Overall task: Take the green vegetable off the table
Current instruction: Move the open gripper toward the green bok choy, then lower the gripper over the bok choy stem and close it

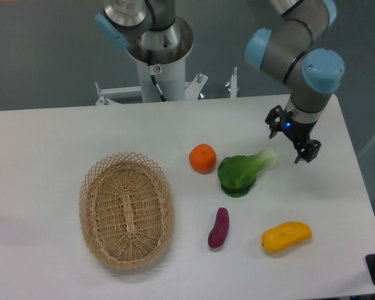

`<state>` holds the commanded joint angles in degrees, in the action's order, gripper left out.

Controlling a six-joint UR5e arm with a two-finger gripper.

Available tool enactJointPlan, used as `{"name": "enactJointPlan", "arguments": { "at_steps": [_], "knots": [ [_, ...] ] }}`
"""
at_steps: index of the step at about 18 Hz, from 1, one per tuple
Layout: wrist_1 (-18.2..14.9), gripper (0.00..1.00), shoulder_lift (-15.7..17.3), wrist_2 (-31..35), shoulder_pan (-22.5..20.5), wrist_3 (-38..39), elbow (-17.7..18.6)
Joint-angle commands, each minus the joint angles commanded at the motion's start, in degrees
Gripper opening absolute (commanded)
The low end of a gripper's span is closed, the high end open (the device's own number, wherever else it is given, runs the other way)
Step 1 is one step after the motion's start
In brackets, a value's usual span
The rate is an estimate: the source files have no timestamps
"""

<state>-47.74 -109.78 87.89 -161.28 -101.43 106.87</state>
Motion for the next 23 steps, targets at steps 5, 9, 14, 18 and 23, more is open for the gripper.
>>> {"name": "enactJointPlan", "arguments": {
  "at_steps": [5, 9, 14, 18, 23],
  "knots": [
    [0.89, 1.0, 0.44, -0.7, 0.09, 1.14, 2.99],
    [1.16, 1.0, 0.44, -0.7, 0.09, 1.32, 3.7],
    [3.7, 1.0, 0.27, -0.62, 0.35, 1.67, 5.19],
    [4.15, 1.0, -0.44, -0.62, 0.79, 1.67, 5.72],
    [4.67, 1.0, -1.14, -0.62, 1.14, 1.67, 6.07]
  ]
}}
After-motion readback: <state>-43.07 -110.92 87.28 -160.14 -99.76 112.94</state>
